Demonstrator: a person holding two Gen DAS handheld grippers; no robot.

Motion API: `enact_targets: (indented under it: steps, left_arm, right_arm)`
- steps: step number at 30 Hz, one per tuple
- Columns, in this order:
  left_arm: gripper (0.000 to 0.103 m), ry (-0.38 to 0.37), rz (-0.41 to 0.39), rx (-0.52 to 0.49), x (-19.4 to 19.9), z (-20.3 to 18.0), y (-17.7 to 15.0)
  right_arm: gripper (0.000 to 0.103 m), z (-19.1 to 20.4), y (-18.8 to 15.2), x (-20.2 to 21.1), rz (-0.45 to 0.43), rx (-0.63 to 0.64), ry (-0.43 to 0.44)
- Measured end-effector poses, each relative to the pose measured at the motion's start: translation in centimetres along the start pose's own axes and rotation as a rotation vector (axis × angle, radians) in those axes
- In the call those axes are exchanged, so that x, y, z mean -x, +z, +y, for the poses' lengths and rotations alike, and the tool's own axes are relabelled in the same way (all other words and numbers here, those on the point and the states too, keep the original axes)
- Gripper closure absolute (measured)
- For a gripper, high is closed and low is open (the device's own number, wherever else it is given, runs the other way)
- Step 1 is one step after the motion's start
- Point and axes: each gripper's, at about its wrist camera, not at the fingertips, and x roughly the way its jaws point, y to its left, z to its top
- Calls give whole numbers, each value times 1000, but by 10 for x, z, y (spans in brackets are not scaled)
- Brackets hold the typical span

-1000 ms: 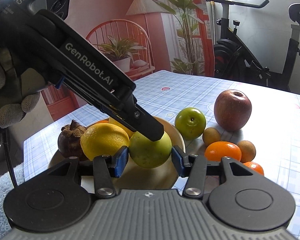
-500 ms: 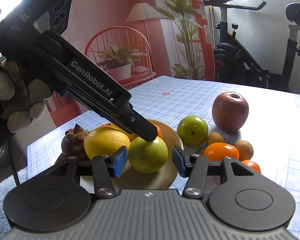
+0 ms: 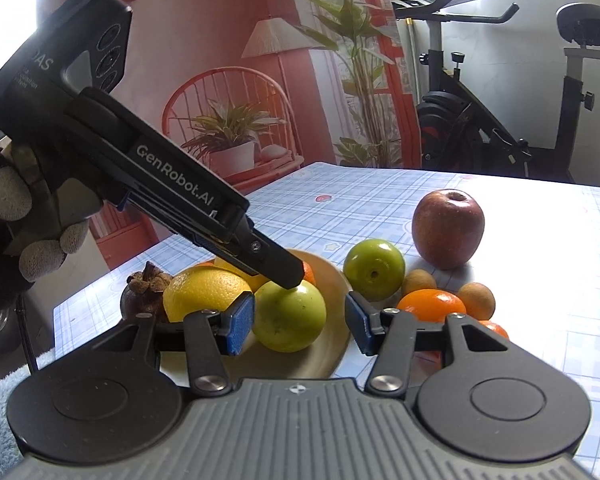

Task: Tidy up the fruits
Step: 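Carry the yellow-green apple with the left tool onto the plate and open, then move the left tool to the red apple and close on it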

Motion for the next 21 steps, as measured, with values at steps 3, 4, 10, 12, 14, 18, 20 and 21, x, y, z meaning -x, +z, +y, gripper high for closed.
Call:
enact_targets:
  steps: [3,4,10,12,14,18,20,21]
  left_arm:
    - [60,1,0,1,-1,0,1]
    - [60,1,0,2,-1,0,1]
    - [59,3,0,5,0,1,1]
    - [59,3,0,7,0,1,1]
    - [59,3,-1,12,-1,1,2]
    - [59,4,-4,15,-1,1,2]
    - [59,3,-5,18,-1,1,1]
    - [59,3,-5,18,-1,1,1]
  right_arm:
    - [49,-4,0,4,-15,-22,-13]
    - [49,-5,0,6,-20,-27,-18]
    - [49,-6,0,13,-33,-38,-39]
    - [49,-6,0,15,-35,-38,-47]
    - [49,-6,-1,15,-38,-40,-56]
    - [49,-9,-2,20,-47,-49,-74]
    - [49,-10,-2,22,-52,-52,-84]
    - [49,-11,-2,24,-55,-53,-88]
